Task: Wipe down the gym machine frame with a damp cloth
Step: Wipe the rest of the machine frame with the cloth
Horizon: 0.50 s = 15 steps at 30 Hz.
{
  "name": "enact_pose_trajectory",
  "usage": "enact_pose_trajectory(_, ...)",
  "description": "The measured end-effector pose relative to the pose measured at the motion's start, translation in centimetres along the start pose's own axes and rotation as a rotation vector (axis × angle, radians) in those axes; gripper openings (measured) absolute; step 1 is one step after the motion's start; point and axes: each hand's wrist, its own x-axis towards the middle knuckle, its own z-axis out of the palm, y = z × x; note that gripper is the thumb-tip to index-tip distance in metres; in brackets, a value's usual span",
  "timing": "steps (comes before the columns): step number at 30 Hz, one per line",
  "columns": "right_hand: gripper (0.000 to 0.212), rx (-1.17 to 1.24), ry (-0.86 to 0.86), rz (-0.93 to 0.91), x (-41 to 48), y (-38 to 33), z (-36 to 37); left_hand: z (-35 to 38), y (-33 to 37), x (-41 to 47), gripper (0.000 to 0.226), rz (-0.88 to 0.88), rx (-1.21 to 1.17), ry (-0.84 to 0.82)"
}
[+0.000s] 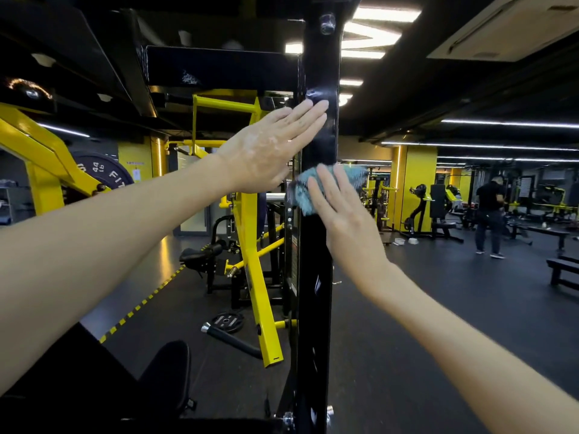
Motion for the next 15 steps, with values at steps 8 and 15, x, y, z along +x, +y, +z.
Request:
enact_pose_trajectory(8, 0.05, -0.001, -0.185, -0.177, -8.7, -1.5, 0.0, 0.2, 1.1, -0.7, 0.077, 0.037, 0.0, -0.006)
enact_pose_trajectory(15, 0.066, 0.036, -0.034, -0.008, -1.6, -0.1, -0.4, 0.4, 2.0, -1.0, 0.076, 0.001, -0.042, 0.024)
